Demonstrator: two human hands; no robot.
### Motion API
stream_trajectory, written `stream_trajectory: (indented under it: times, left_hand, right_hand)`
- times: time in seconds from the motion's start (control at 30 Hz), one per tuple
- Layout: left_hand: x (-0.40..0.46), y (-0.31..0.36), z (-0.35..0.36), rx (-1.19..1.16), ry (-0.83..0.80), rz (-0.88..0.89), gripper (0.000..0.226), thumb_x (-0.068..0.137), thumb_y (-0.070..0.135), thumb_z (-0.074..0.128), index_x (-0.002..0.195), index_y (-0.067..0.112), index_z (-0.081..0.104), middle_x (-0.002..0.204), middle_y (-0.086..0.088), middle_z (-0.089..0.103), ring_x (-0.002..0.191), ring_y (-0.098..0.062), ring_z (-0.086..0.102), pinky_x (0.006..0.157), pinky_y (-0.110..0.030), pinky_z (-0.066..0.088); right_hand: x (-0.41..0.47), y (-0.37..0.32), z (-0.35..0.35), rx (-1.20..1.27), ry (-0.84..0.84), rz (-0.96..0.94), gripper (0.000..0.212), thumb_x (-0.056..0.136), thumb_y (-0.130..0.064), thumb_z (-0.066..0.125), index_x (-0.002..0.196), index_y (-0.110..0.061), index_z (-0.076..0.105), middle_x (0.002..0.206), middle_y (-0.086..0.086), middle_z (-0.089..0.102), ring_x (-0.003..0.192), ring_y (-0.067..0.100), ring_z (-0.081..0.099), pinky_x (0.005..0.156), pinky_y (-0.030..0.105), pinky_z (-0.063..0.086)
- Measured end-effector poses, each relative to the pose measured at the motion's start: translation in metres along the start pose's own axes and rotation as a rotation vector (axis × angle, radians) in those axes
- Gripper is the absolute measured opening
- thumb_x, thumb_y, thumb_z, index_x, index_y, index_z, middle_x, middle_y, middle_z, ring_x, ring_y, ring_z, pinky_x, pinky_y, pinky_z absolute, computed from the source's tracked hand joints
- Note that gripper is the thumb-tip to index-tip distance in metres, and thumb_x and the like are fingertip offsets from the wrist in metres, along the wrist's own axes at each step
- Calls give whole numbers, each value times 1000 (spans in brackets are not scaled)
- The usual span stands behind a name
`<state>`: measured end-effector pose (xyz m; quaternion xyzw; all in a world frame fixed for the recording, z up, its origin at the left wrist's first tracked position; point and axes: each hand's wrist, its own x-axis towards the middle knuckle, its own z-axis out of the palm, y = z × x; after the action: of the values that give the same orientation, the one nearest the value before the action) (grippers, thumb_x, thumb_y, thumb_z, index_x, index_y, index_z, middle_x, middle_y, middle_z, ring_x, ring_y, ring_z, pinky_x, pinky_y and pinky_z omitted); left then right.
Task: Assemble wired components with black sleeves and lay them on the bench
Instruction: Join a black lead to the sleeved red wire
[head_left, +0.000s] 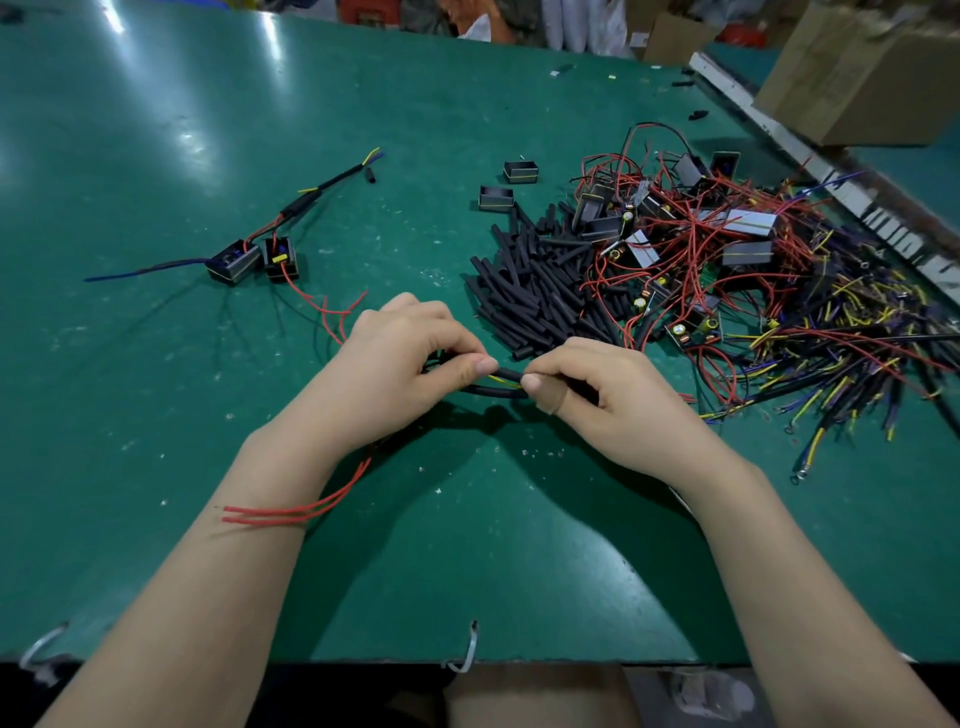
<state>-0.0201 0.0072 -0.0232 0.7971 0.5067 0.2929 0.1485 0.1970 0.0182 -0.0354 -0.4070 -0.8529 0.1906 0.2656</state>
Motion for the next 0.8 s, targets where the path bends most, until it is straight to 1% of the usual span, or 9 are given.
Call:
stream_trajectory:
  times: [0.1,0.23,0.3,0.37,0.43,0.5,0.6,0.7,0.8]
  left_hand:
    - [0,1,3,-47,-27,63,22,86,34,63,91,16,74,81,1,60,77,-16,49,74,-29,39]
    - [1,0,2,-71,-38,53,17,86,26,66,92,12,75,79,-1,57,67,-3,49,66,-8,32]
    - [0,-1,1,-66,-49,42,18,86,27,66,93,13,75,80,-3,59,69,-5,51,67,-13,36]
    - [0,0,1,-68,-73,37,18,86,29,66,93,16,75,82,-4,60,73,-12,54,71,-24,40]
    - [0,2,3,-73,-96,36,19,86,32,65,95,19,75,81,-1,58,71,-8,52,70,-25,38]
    - [1,3,7,-61,-109,36,20,86,33,64,96,20,75,80,-1,57,71,-10,49,69,-26,37]
    - [2,2,8,-46,-80,20,20,88,31,62,96,17,74,78,1,55,70,-9,48,68,-22,35]
    - [2,1,6,-87,-18,1,17,90,27,62,92,14,73,75,9,50,70,-1,49,66,-10,32]
    - [3,0,4,-98,-3,-23,16,89,26,62,91,14,73,76,11,50,72,0,49,67,-9,33]
  right_hand:
    - [0,2,0,-43,-17,19,18,95,-28,57,93,-14,68,73,-14,48,69,1,46,65,25,36]
    - [0,0,-3,6,12,10,24,91,-31,57,96,-11,70,76,-16,50,72,-1,48,67,12,35]
    - [0,-1,-4,13,4,5,25,89,-33,58,94,-12,71,77,-13,53,71,1,49,67,16,38]
    - [-1,-1,-2,-16,-18,-3,21,89,-31,61,91,-13,71,76,-7,55,72,8,53,69,31,46]
    - [-1,-1,0,-53,-26,-18,18,90,-30,62,91,-14,71,77,-7,54,75,12,54,69,42,48]
    - [-1,-2,2,-79,-21,-26,20,90,-32,61,92,-15,71,78,-10,51,76,11,51,68,44,49]
    - [0,-3,0,-60,12,-27,20,89,-29,65,95,-12,72,79,-8,52,76,9,51,70,36,47]
    - [1,-2,-6,16,60,13,22,85,-26,70,102,-13,71,79,-12,57,77,1,50,73,14,40]
    - [1,1,-10,20,66,57,16,84,-26,72,97,-16,71,81,-17,57,79,-5,52,72,13,39]
